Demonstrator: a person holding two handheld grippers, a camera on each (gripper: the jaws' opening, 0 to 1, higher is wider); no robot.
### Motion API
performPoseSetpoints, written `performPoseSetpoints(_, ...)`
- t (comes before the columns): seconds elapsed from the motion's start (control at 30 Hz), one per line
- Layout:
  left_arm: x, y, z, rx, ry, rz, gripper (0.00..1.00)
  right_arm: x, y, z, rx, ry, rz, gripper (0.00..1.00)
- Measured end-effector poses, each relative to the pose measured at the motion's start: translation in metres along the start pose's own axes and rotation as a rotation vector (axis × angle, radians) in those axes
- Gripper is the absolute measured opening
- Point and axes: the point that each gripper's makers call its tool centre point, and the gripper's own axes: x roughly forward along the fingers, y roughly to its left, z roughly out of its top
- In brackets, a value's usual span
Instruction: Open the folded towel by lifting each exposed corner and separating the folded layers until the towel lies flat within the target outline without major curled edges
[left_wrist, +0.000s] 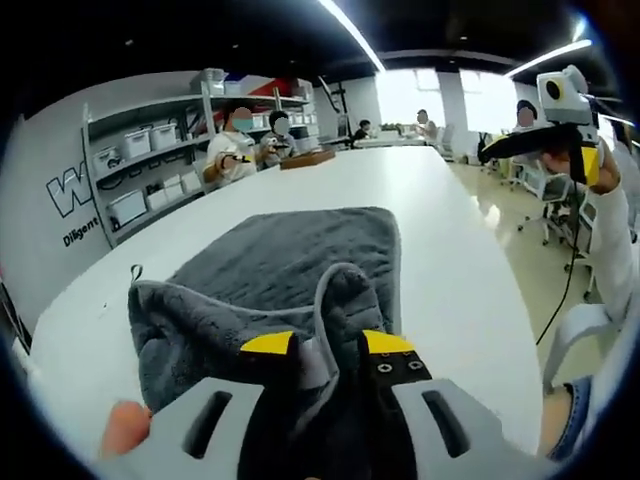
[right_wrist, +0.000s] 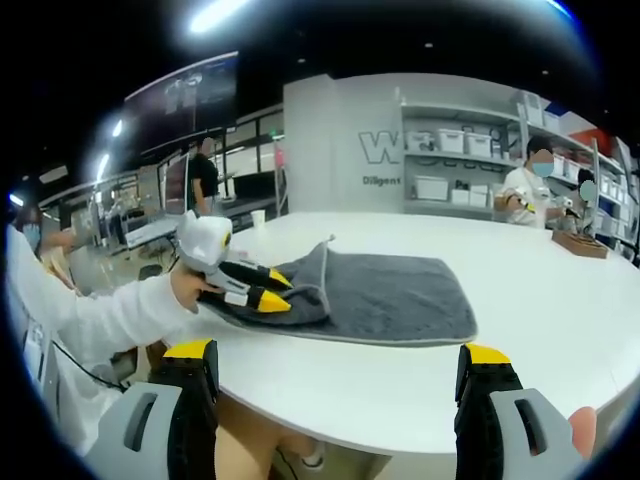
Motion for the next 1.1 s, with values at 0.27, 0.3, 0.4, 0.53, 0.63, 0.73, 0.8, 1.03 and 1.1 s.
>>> performPoseSetpoints(0.27,0.0,0.0,0.002,-0.017,0.001,-0.017,0.03,-0.001,0.001,0.0,-0.003,-0.001,0.0,0.99)
performPoseSetpoints(0.3,0.0,0.0,0.001,-0.018,0.005,-0.016,0.03,-0.001,0.001,0.0,-0.004,-0.001,0.0,0.99)
performPoseSetpoints(0.4,-0.002,0.002,0.002,-0.018,0.01,-0.013,0.03,-0.002,0.001,0.001,-0.003,-0.004,0.001,0.99)
performPoseSetpoints(0.53,-0.017,0.022,0.014,-0.012,-0.003,0.035,0.02,-0.003,0.001,0.002,-0.001,-0.009,0.0,0.99)
performPoseSetpoints(0.63,-0.027,0.035,0.021,0.0,-0.006,0.066,0.02,-0.003,0.0,0.002,0.001,-0.01,0.0,0.99)
performPoseSetpoints(0.73,-0.037,0.048,0.028,0.001,-0.013,0.088,0.02,-0.002,0.001,0.003,-0.002,-0.01,0.002,0.99)
performPoseSetpoints(0.8,-0.044,0.059,0.031,-0.006,-0.015,0.113,0.02,-0.002,0.002,0.003,-0.002,-0.009,0.004,0.99)
performPoseSetpoints(1.03,-0.076,0.11,0.026,-0.055,0.009,0.217,0.02,-0.003,0.001,0.004,0.001,-0.014,0.001,0.99)
performPoseSetpoints(1.1,-0.085,0.124,0.022,-0.073,0.02,0.241,0.02,-0.003,0.001,0.004,0.002,-0.015,0.001,0.99)
